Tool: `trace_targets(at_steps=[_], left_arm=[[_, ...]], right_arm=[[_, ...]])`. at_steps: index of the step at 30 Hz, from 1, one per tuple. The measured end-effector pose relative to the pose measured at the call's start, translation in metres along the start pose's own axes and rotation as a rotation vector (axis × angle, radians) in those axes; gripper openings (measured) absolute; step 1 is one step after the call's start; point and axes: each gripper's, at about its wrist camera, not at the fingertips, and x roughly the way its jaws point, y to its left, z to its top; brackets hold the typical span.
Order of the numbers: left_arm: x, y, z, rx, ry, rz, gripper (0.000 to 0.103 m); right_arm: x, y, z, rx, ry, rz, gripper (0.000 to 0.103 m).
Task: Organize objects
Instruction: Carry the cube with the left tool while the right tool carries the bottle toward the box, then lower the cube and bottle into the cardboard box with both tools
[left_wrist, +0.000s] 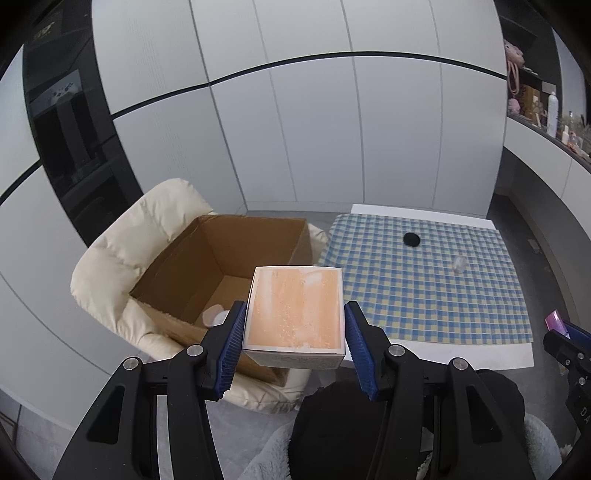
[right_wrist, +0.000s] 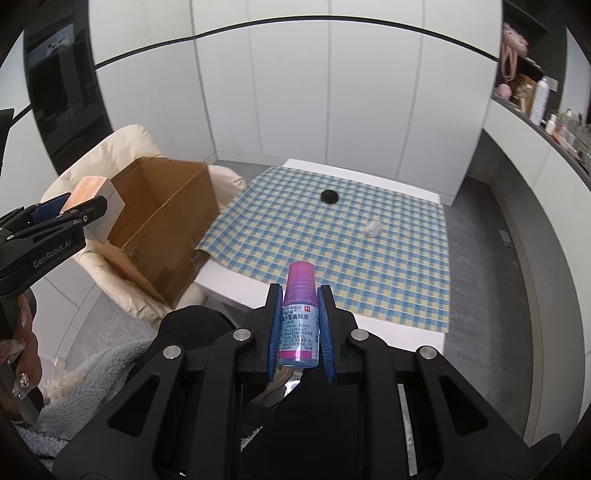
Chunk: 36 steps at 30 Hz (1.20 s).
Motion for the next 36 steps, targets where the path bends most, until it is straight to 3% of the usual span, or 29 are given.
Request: trace_targets(at_steps=[21,36], left_arm=[[0.008,0.117,-0.038,-0.2,0.087,0.205,0.053],[0.022,0.109,-0.037,-0.192,0.118,0.181,0.053]], right_arm=[[0.048,0.124,0.019,-0.236,0.058,0.213,0.02],[0.062,0.141,0.023,-0.268,0.093,0.274,0.02]])
